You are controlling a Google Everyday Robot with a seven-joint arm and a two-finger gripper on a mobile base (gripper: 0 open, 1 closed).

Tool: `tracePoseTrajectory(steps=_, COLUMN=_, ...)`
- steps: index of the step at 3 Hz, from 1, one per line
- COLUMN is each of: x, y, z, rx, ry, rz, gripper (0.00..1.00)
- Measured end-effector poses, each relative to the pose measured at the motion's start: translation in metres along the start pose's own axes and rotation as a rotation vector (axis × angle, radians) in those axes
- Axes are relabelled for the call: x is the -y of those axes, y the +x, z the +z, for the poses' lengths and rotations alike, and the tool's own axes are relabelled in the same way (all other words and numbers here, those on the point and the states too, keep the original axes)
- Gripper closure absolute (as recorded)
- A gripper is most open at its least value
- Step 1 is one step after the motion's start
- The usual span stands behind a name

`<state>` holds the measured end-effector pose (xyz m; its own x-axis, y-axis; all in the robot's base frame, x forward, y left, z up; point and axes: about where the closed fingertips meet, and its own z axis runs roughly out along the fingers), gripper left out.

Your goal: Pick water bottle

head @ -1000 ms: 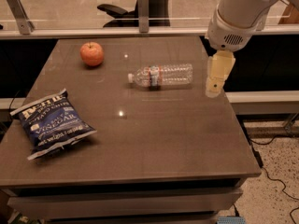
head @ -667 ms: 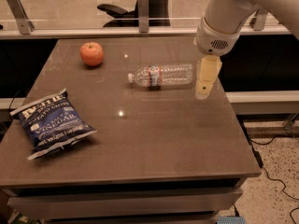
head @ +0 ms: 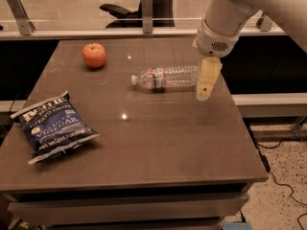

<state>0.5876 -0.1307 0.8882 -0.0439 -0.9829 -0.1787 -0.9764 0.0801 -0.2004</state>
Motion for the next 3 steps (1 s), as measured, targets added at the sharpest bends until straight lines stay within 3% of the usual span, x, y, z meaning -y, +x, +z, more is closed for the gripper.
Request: tracePoseTrajectory(steps=3, x=0.022, y=-0.052, z=0.036, rx=0.078, ry=-0.068, rz=-0.121, gripper=0.00)
